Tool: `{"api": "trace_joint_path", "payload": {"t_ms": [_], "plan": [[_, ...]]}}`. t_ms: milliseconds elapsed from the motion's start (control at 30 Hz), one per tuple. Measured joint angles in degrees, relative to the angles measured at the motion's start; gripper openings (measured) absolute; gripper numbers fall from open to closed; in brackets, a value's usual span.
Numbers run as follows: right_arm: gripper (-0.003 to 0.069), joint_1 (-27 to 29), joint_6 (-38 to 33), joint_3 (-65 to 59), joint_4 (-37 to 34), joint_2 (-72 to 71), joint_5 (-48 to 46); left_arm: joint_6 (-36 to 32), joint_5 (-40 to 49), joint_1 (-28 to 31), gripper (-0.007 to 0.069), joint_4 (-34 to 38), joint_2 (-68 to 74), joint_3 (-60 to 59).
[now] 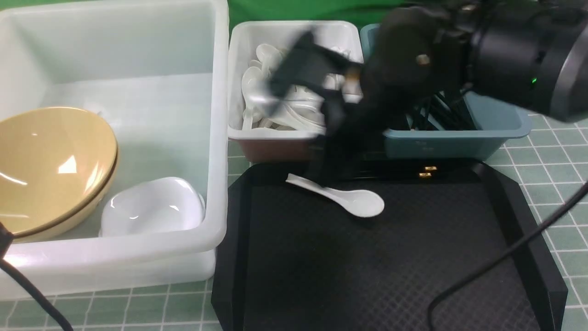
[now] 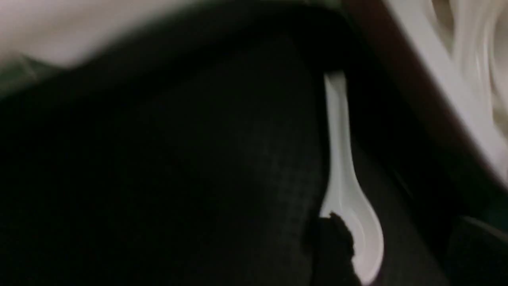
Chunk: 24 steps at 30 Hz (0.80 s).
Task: On blue table put chopsticks spoon bowls plates into blue grey white boxes.
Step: 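Reach down and grasp the white spoon resting in the bowl with the right gripper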
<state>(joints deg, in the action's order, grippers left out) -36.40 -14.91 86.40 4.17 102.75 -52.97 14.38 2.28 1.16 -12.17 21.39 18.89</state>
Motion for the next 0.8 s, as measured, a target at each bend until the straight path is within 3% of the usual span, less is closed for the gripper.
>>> {"api": "trace_joint_path", "payload": {"t_ms": [100, 267, 500, 800], "plan": [[0.0418, 5.16, 4.68, -6.63, 0.41, 2.81, 3.14, 0.05, 0.00, 0.00, 0.0004, 0.00, 0.00, 0.00], [0.0419, 8.85, 9.74, -9.35, -1.19, 7.24, 8.49, 0.18, 0.00, 0.00, 0.0004, 0.05, 0.00, 0.00], [0.0419, 9.58, 11.25, -9.41, -10.00, 10.03, 12.73, 0.18, -2.28, 0.00, 0.0004, -1.36, 0.00, -2.50], [0.0419, 9.58, 10.25, -8.25, -14.36, 9.50, 14.79, 0.18, -7.94, 0.00, 0.0004, -1.73, 0.00, -5.05]]}}
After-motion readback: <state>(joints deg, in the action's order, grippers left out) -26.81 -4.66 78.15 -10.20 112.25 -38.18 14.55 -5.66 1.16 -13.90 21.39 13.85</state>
